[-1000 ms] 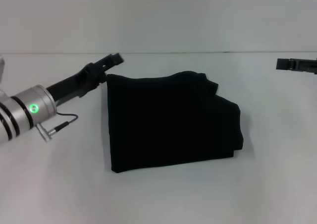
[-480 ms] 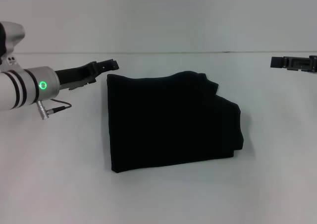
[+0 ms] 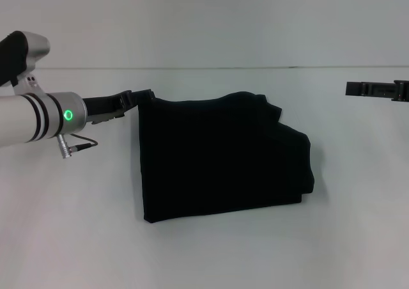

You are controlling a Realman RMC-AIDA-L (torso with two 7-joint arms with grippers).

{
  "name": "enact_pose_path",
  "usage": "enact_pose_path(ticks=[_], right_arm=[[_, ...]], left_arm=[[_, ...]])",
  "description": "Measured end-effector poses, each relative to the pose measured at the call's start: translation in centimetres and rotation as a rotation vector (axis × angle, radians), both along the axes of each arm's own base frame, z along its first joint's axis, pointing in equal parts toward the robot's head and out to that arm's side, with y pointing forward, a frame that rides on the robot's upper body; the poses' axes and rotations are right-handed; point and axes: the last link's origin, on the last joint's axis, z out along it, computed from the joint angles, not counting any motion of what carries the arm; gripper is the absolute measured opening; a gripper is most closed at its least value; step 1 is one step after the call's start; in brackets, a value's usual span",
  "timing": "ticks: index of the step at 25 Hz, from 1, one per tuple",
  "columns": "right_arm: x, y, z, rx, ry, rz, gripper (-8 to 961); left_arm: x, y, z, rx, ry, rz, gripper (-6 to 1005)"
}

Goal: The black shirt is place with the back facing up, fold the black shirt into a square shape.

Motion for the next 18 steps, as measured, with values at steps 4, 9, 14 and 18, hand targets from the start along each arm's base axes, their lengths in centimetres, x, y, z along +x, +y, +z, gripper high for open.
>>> enact_pose_path(ticks=[4, 9, 14, 18], right_arm=[[0.3, 0.0, 0.0, 0.004, -0.015, -0.007, 927], [0.4, 0.0, 0.0, 0.007, -0.02, -0.01, 927], [0.3, 0.2, 0.0, 0.011, -0.022, -0.009, 927], [0.3, 0.3, 0.1, 0.016, -0.024, -0.01, 927]], left_arm=[[0.1, -0.1, -0.3, -0.007, 0.006, -0.001, 948], [0.4, -0.2, -0.8, -0.033, 0.021, -0.017, 948], [1.2, -0.2, -1.6, -0.064, 0.037, -0.047, 949], [1.7, -0.1, -1.8, -0.077, 0.05, -0.066, 949]])
